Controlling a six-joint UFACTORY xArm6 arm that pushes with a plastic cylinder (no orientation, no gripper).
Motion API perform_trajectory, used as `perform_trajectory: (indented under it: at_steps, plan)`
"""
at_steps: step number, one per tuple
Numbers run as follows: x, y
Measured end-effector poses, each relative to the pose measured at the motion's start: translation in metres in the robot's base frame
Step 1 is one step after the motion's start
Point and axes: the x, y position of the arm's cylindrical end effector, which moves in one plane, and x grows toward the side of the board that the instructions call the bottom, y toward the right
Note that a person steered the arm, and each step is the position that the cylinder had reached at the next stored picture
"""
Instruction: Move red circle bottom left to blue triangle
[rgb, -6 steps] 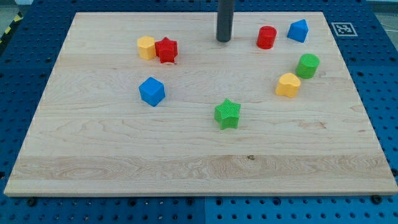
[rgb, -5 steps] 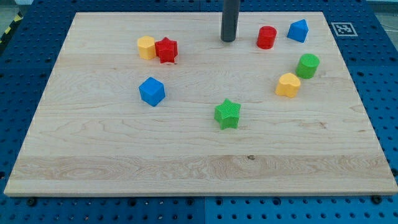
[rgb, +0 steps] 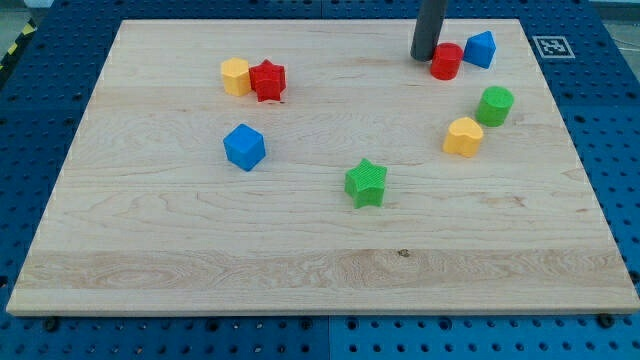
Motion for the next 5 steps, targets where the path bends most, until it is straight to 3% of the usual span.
perform_trajectory:
  at_steps: [5]
  plan:
    - [-0.016,0.029]
